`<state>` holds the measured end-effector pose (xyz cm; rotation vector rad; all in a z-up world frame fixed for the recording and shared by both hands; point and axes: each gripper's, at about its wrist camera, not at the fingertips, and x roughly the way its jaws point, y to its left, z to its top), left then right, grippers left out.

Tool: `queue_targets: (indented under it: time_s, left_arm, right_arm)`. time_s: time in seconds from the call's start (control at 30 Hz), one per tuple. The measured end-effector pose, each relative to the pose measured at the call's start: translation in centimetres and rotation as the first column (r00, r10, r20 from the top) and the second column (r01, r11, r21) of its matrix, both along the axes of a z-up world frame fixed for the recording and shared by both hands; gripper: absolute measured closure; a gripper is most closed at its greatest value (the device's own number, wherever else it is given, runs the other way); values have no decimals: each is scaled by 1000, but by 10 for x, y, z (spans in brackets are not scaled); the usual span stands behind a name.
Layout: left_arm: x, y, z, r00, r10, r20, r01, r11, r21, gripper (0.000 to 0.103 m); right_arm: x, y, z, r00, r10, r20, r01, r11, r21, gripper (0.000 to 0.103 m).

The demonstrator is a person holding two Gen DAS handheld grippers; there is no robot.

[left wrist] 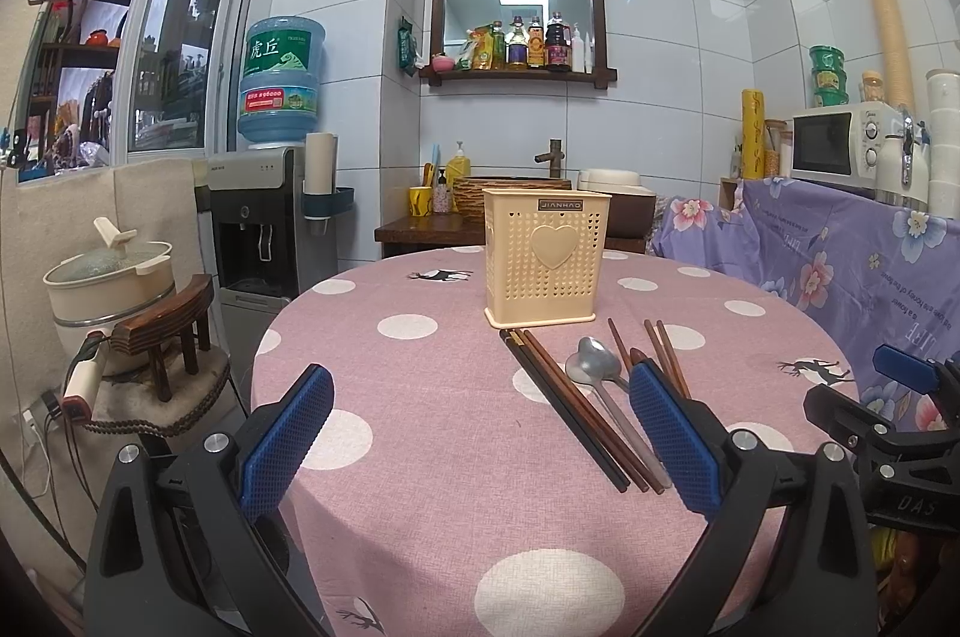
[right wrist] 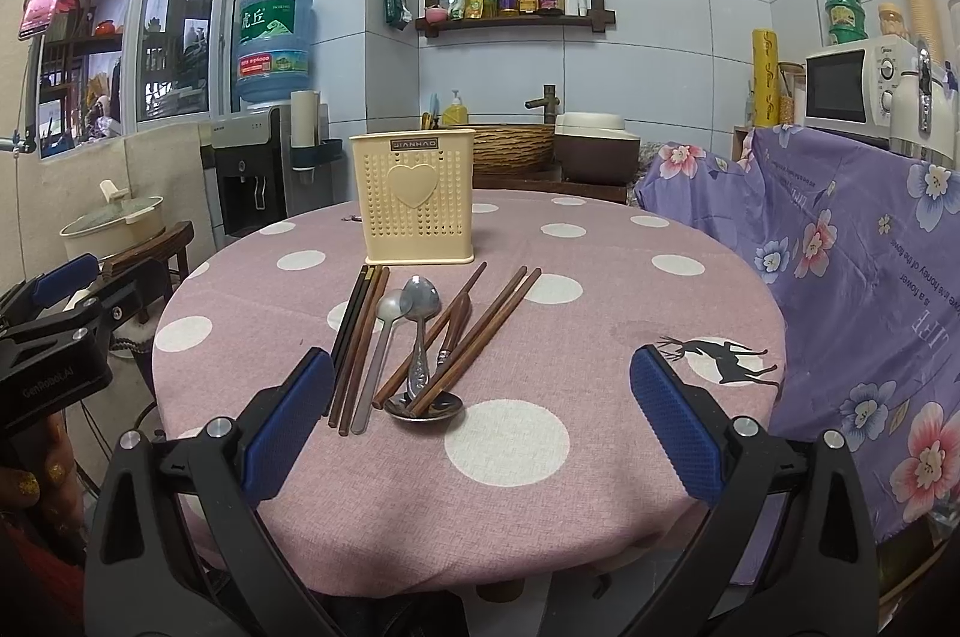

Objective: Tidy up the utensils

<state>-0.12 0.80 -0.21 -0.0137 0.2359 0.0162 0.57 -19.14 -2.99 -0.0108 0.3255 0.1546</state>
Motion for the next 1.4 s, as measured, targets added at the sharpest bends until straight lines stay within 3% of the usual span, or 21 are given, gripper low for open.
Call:
queue_targets:
  time_s: [1.1, 1.27, 1.4]
  left_arm:
    - [0, 4, -5, 1000, 2, -14, -2, 1000, -6, 5]
    - [8, 7, -12, 997, 4, -72, -5, 1000, -21, 5]
    - [26, 11, -16, 985, 6, -172, -10, 1000, -23, 5]
  right_arm:
    - [2, 0, 4, 1000, 12, -21, -11, 1000, 24, 5]
    - [9, -3, 1, 999, -13, -46, 13, 1000, 15, 5]
    - [22, -10, -1, 995, -56, -88, 57, 998, 7, 5]
